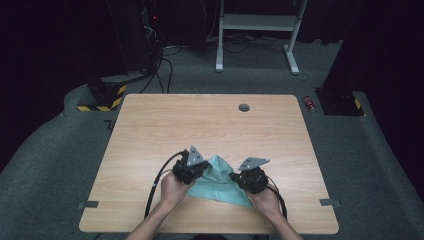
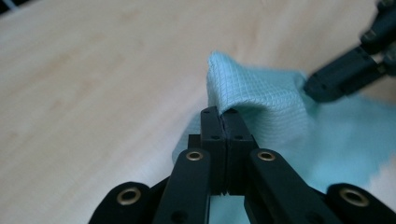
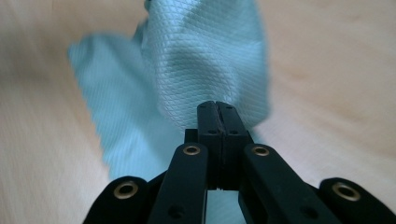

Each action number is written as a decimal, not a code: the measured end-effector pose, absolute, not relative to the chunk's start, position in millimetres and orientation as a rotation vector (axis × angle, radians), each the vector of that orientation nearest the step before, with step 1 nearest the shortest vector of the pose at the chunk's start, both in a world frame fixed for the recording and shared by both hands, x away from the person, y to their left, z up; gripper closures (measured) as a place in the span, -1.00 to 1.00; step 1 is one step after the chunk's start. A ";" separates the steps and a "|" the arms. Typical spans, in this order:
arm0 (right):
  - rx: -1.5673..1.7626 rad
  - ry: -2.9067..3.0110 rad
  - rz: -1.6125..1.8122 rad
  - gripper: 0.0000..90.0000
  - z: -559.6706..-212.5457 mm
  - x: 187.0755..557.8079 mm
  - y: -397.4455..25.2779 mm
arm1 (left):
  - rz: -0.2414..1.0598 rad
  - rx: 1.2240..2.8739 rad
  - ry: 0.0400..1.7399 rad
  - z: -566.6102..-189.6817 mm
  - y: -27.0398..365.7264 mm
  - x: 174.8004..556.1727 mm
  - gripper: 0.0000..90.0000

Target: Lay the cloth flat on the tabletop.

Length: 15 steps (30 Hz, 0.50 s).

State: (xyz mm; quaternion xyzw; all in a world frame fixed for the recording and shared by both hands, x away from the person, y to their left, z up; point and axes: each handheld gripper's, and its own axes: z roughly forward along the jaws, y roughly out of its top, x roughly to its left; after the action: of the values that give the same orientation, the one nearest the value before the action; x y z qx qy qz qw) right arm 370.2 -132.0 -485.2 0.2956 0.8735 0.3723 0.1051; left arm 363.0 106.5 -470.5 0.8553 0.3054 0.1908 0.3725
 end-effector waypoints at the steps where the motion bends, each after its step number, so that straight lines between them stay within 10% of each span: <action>1: 0.852 2.599 1.065 1.00 -491.1 365.9 -129.8 | 0.481 2.230 0.767 -478.6 105.9 357.2 0.98; 15: 1.036 2.497 1.198 0.37 -474.6 387.1 -139.1 | 0.416 2.193 0.812 -486.0 123.8 346.8 0.49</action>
State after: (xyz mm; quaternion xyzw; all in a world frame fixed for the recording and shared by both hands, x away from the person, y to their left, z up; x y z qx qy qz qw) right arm 387.1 -139.1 -474.6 0.3488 0.8409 0.4034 0.0921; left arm 346.8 123.8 -486.0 0.8562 0.3171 0.1625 0.3740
